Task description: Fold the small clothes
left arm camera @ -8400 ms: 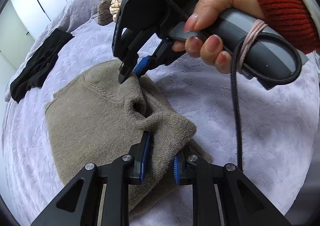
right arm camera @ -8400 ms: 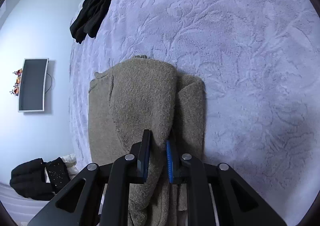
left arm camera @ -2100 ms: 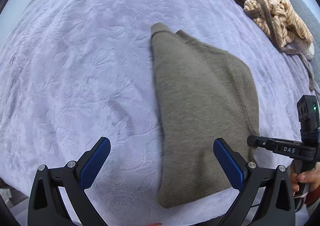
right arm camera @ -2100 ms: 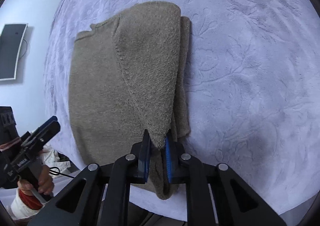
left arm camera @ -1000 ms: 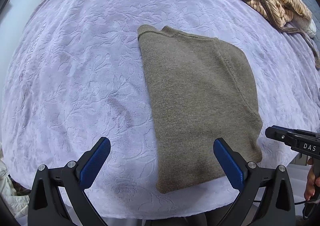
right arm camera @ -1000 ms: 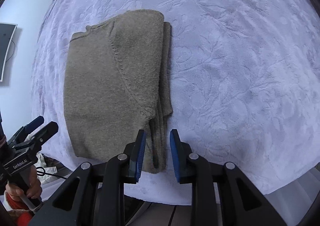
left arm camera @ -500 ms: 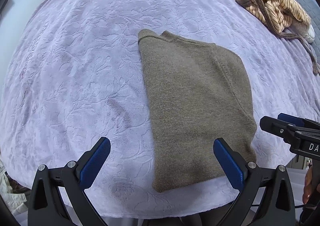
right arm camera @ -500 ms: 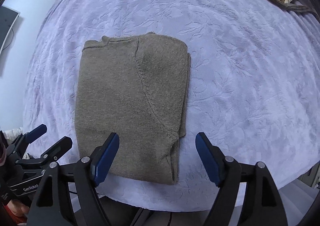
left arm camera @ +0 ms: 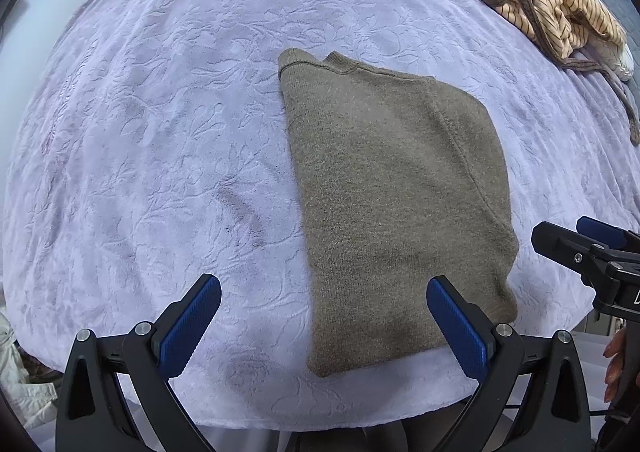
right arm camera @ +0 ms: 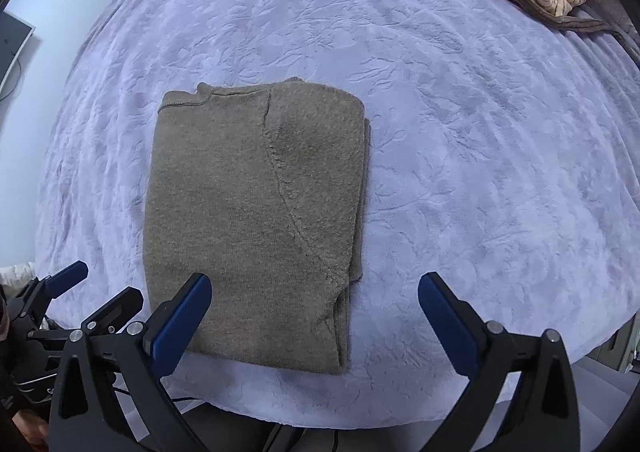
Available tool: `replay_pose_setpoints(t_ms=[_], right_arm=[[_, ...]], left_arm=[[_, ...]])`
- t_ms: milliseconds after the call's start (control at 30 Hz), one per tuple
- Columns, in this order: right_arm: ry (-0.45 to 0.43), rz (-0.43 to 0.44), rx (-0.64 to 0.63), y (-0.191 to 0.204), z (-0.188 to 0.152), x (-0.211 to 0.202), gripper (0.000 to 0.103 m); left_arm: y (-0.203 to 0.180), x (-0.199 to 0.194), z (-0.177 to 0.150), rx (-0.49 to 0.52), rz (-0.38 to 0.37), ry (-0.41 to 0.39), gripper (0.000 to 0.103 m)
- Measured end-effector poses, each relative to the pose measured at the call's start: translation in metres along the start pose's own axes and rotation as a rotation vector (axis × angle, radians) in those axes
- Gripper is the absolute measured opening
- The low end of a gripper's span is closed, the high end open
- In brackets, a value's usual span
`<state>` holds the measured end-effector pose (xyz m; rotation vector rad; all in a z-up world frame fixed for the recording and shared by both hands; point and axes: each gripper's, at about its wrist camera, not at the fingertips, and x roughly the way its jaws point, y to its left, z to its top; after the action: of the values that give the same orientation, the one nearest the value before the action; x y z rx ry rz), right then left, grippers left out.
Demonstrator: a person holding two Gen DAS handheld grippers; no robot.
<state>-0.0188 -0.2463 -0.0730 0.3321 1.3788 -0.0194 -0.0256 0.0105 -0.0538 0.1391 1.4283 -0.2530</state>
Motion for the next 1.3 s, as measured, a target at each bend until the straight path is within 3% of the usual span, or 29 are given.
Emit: replay_pose_setpoints(t_ms=[433,1300], right_arm=[[0.013,-0.052,-0.009,0.0042,-0.0007,0.0017,0.103],[0.032,-0.056,-0.014,0.0058,-0.0011,0.0054,0.103]], left_arm=[[0.003,0.0017,-0.0034,-0.009,0.029,0.006,0.103],[0.0053,0.0059,-0.0026,-0.016,0.032,0.019,0.103]])
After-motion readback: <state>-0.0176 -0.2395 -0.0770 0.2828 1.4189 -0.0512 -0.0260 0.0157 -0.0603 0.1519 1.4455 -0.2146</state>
